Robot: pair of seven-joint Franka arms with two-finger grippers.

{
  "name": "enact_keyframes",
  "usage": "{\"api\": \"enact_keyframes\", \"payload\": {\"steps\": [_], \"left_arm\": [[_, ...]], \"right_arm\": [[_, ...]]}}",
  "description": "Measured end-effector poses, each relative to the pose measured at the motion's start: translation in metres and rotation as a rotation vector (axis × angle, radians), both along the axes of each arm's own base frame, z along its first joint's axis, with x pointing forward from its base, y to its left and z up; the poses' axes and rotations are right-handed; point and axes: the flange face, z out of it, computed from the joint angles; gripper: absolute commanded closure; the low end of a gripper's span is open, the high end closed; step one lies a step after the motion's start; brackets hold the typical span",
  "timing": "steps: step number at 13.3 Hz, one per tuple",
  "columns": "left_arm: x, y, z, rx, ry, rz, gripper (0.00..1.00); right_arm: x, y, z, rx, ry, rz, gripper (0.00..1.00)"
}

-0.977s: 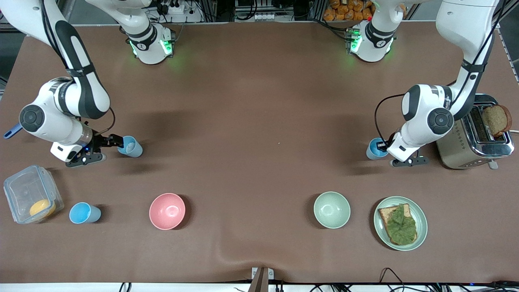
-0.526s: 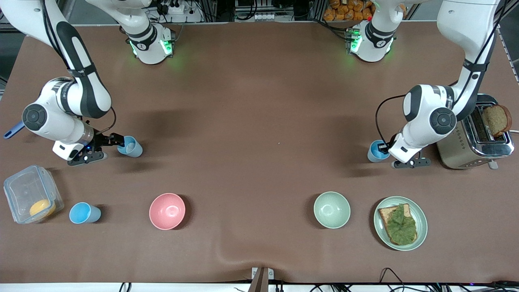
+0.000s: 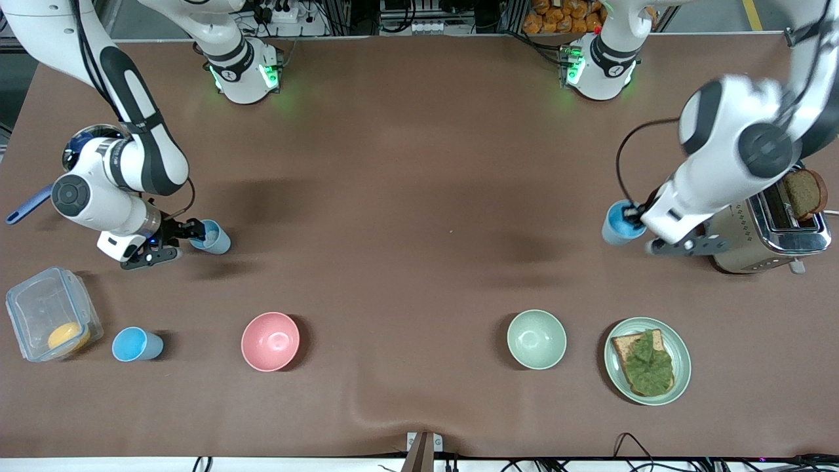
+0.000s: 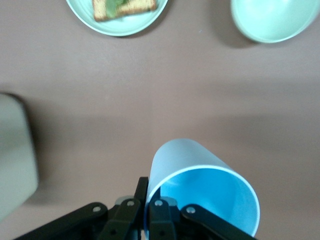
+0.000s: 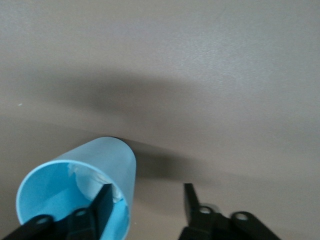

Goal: Stack blue cups with both arms
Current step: 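Carry the blue cup to center with the right gripper while the left gripper lifts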

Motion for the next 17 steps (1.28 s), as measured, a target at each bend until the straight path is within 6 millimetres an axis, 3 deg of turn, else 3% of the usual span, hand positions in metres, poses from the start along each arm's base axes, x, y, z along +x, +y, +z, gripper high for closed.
{"api": "enact_keyframes", "payload": {"steps": [1, 3, 7, 9, 12, 17], "left_arm": [[0.001, -0.006, 0.031, -0.004, -0.009, -0.001, 1.0], [0.001, -0.013, 0.061, -0.007, -0.021, -0.009, 1.0], [-0.003, -0.041, 0.075, -0.049, 0.002, -0.043, 1.0], [-0.004, -0.055, 0.074, -0.052, 0.007, -0.046, 1.0], [-0.002, -0.061, 0.069, -0.057, 0.015, -0.052, 1.0], [0.003, -0.055, 0.07, -0.06, 0.01, -0.04, 1.0]], "right_arm": [[0.0, 0.006, 0.0, 0.01, 0.009, -0.001, 1.0], [0.005, 0.017, 0.006, 0.028, 0.027, 0.002, 1.0], [0.031, 0.035, 0.045, 0.049, 0.07, 0.03, 1.0], [0.044, 0.059, 0.07, 0.064, 0.088, 0.037, 1.0], [0.046, 0.128, 0.095, 0.052, 0.093, 0.002, 1.0], [0.013, 0.276, 0.105, 0.055, 0.086, -0.104, 1.0]]}}
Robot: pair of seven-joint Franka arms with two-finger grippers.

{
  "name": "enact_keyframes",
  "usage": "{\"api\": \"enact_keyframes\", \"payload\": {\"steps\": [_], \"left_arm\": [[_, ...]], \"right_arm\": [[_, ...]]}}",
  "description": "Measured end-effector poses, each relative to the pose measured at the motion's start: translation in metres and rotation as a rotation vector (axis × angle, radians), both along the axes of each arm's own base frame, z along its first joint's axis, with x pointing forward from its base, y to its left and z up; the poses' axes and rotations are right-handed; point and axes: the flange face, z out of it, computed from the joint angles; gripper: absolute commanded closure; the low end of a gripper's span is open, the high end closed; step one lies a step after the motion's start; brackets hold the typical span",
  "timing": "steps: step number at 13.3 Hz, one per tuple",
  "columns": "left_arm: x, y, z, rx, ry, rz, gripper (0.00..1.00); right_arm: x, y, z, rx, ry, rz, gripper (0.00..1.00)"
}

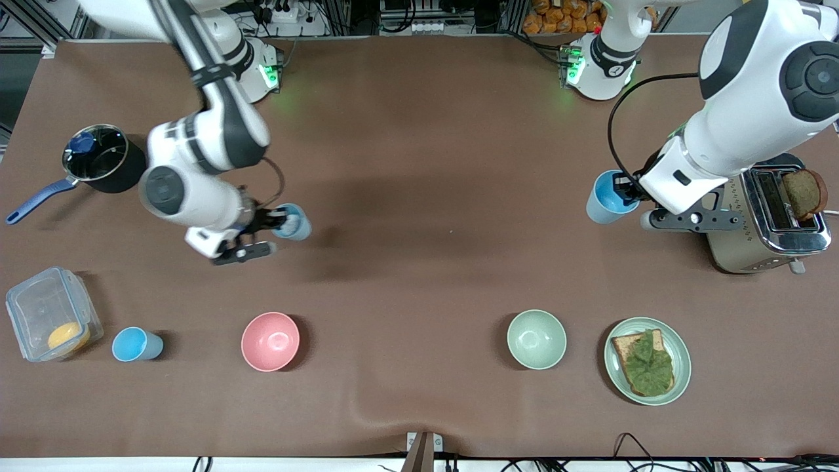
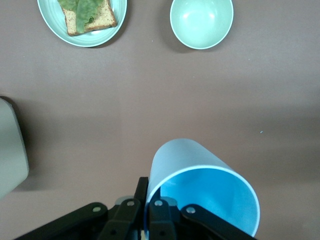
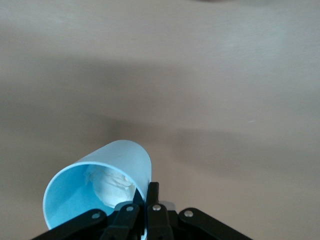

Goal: Stack blue cups with both arms
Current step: 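Carry the blue cup to center with the right gripper while the left gripper lifts, then set the cup down, release and withdraw the right gripper while the left gripper approaches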

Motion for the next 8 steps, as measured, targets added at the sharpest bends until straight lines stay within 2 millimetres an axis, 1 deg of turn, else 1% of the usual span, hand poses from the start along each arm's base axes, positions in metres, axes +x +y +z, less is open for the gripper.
{"api": "enact_keyframes", "payload": {"steps": [2, 3, 5, 7, 8], "left_arm": [[0.001, 0.002, 0.0, -0.001, -0.001, 0.002, 1.0], [0.001, 0.003, 0.001, -0.001, -0.002, 0.0, 1.0], [0.001, 0.003, 0.001, -0.002, -0.003, 0.0, 1.0], [0.001, 0.002, 0.002, -0.002, -0.003, -0.002, 1.0], [0.001, 0.001, 0.002, -0.002, -0.003, -0.004, 1.0]], "right_arm": [[-0.02, 0.057, -0.004, -0.012, -0.034, -0.059, 1.0], [-0.032, 0.085, -0.011, -0.016, -0.05, -0.09, 1.0], [-0.058, 0.134, -0.03, -0.02, -0.076, -0.15, 1.0], [-0.082, 0.172, -0.055, -0.02, -0.097, -0.201, 1.0], [-0.092, 0.187, -0.068, -0.02, -0.105, -0.227, 1.0]]}}
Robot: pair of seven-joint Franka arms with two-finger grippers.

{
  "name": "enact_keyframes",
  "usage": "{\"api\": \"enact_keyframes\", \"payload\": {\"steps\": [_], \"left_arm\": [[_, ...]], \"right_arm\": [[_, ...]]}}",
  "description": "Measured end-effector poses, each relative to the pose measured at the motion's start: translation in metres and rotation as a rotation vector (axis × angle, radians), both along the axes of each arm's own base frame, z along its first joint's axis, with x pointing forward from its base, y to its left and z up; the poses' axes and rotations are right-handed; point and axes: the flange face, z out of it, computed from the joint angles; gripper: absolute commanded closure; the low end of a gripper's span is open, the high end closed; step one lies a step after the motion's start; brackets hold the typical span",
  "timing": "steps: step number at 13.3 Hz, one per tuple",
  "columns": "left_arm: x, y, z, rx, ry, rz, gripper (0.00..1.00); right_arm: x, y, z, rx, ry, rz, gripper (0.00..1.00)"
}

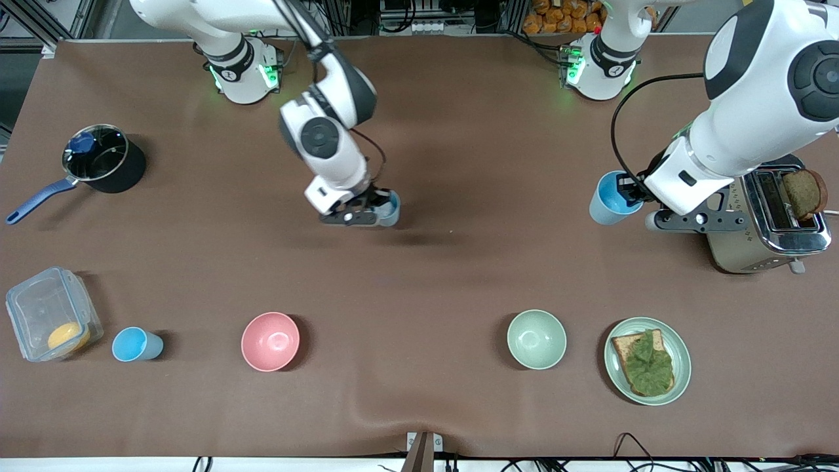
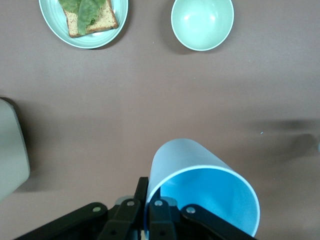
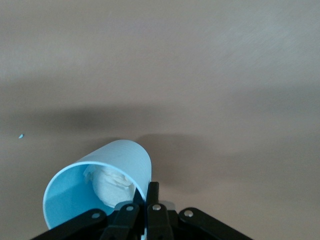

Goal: Stack blue cups with both arms
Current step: 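Set the cup down, release and withdraw the right gripper while the left gripper approaches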

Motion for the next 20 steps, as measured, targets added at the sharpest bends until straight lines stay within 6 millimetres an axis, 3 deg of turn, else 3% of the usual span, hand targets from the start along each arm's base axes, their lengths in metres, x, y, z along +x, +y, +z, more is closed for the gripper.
{"api": "enact_keyframes", "payload": {"steps": [3, 4, 7, 8, 11, 14, 18, 20], "left_arm": [[-0.001, -0.002, 0.0, 0.0, 0.0, -0.003, 1.0], [0.0, -0.002, 0.0, 0.0, 0.001, -0.003, 1.0], [-0.001, -0.003, 0.0, -0.001, 0.001, -0.005, 1.0], [-0.001, -0.003, 0.0, -0.001, 0.001, -0.006, 1.0], [0.0, -0.003, 0.0, -0.001, 0.0, -0.005, 1.0], [-0.001, -0.005, 0.0, -0.001, 0.001, -0.007, 1.0], [-0.001, -0.007, -0.002, -0.001, 0.003, -0.01, 1.0], [-0.003, -0.015, -0.001, -0.013, 0.007, -0.013, 1.0]], "right_arm": [[-0.019, 0.027, -0.029, 0.007, -0.025, -0.058, 1.0], [-0.019, 0.028, -0.028, 0.008, -0.026, -0.069, 0.84], [-0.018, 0.026, -0.032, 0.004, -0.023, -0.085, 0.08], [-0.017, 0.025, -0.033, 0.001, -0.022, -0.087, 0.0], [-0.009, 0.02, -0.029, -0.011, -0.011, -0.099, 0.0], [0.02, -0.003, 0.007, -0.048, 0.059, -0.092, 0.0], [0.08, -0.08, 0.091, -0.051, 0.148, -0.026, 0.0], [0.105, -0.126, 0.121, -0.034, 0.171, 0.023, 0.0]]}}
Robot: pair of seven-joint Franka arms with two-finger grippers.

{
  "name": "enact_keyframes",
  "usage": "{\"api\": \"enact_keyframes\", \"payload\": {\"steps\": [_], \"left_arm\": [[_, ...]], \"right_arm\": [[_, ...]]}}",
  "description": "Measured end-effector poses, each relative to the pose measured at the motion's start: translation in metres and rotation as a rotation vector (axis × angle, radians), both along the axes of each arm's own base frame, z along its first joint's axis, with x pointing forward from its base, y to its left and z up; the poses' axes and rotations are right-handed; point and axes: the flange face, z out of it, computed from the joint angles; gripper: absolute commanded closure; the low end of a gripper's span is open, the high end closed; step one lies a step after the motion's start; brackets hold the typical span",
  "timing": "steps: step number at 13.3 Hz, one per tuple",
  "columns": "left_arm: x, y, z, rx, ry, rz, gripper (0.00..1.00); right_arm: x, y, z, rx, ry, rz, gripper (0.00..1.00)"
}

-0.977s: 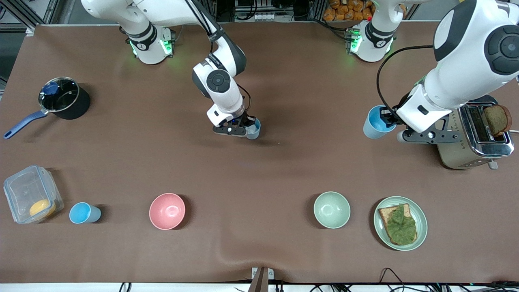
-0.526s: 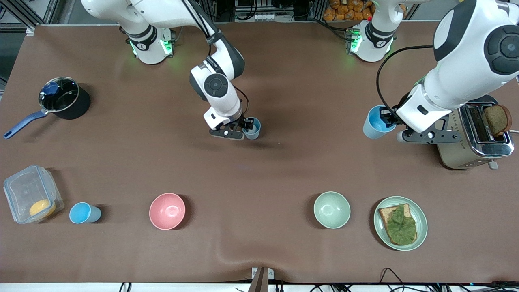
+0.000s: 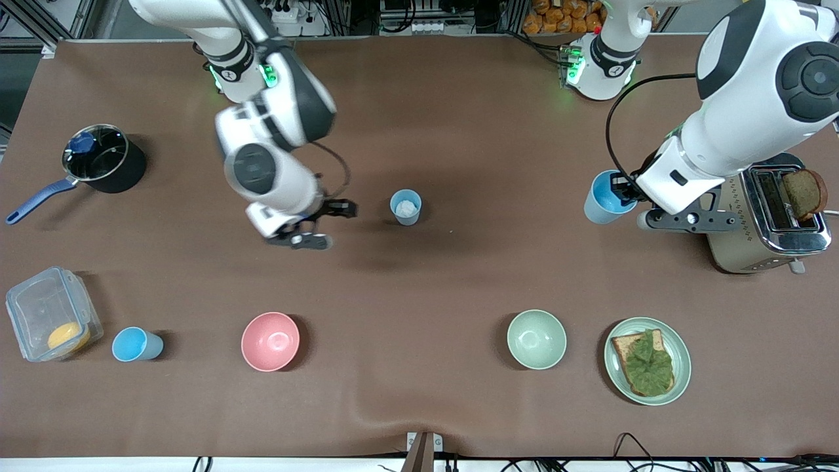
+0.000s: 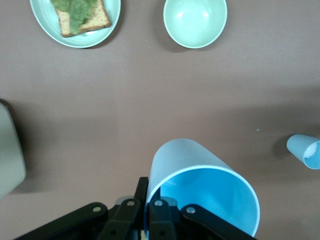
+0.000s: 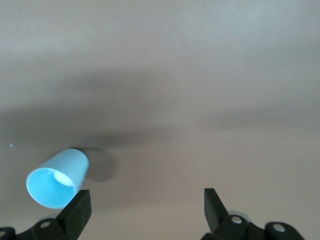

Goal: Stack blue cups with both arms
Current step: 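Set the cup down, release and withdraw the right gripper while the left gripper approaches, then lower the held blue cup into the center cup and open the left gripper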

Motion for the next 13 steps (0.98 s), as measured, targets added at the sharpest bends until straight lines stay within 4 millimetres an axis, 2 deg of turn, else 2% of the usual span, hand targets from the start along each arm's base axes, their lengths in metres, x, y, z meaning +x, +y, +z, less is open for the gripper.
{"api": "enact_keyframes", "payload": {"steps": [2, 4, 6, 8, 10, 11, 13], "left_arm": [[-0.007, -0.027, -0.001, -0.017, 0.003, 0.019, 1.0], [-0.016, -0.07, -0.009, -0.022, -0.007, 0.034, 1.0], [-0.03, -0.124, -0.024, -0.03, -0.014, 0.055, 1.0], [-0.045, -0.178, -0.048, -0.04, -0.015, 0.098, 1.0], [-0.061, -0.228, -0.079, -0.053, -0.01, 0.14, 1.0], [-0.068, -0.25, -0.097, -0.058, -0.004, 0.16, 1.0], [-0.086, -0.293, -0.139, -0.066, 0.013, 0.203, 1.0]], "right_arm": [[0.026, -0.052, 0.027, 0.034, -0.022, 0.028, 0.0], [0.043, -0.107, 0.054, 0.063, -0.061, 0.045, 0.0], [0.045, -0.162, 0.086, 0.078, -0.084, 0.047, 0.0], [0.035, -0.21, 0.125, 0.081, -0.105, 0.035, 0.0], [0.018, -0.245, 0.165, 0.062, -0.133, 0.013, 0.0], [0.008, -0.256, 0.182, 0.033, -0.144, 0.014, 0.0], [-0.005, -0.262, 0.203, -0.025, -0.162, 0.039, 0.0]]}}
